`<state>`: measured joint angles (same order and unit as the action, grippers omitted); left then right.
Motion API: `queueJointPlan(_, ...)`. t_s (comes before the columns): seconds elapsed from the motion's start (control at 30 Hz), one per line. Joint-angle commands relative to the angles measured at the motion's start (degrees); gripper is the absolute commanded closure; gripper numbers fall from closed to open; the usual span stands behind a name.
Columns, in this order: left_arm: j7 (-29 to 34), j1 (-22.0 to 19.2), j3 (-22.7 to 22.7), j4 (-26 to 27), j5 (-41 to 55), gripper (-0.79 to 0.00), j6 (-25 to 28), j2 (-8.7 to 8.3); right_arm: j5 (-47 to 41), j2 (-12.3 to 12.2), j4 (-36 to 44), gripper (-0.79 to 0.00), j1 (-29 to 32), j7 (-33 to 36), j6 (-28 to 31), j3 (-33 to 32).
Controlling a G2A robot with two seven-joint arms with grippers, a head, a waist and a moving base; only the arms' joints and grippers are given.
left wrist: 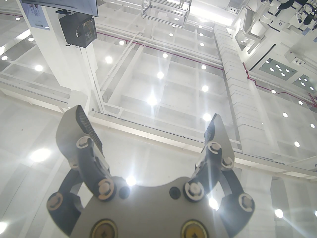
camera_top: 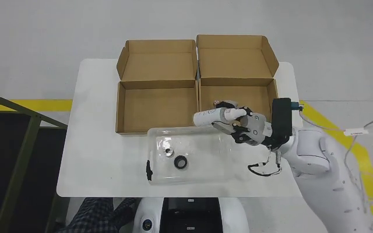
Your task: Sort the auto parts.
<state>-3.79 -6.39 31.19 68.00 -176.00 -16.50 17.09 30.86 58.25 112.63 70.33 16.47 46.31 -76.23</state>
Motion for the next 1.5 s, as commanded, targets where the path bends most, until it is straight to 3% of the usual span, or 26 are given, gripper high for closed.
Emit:
queueJointPlan(0.0, 0.0, 0.0, 0.0, 0.0, 0.0, -0.785, 0.0, 0.00, -1.1, 0.0, -0.8, 0.000, 0.0, -0.6, 0.4, -0.2)
queueJointPlan(0.63, 0.0, 0.0, 0.0, 0.0, 0.0, -0.785, 0.0, 0.00, -4.6, 0.0, -2.9, 0.000, 1.1, -2.8, 1.7, -2.1)
queueJointPlan(1.0, 0.0, 0.0, 0.0, 0.0, 0.0, -0.785, 0.0, 0.00, 4.2, 0.0, -0.2, 0.000, 0.8, 1.7, -7.1, -2.5)
queueJointPlan(1.47, 0.0, 0.0, 0.0, 0.0, 0.0, -0.785, 0.0, 0.00, 13.0, -0.4, -2.3, 0.000, 1.7, 6.6, -15.5, -5.3)
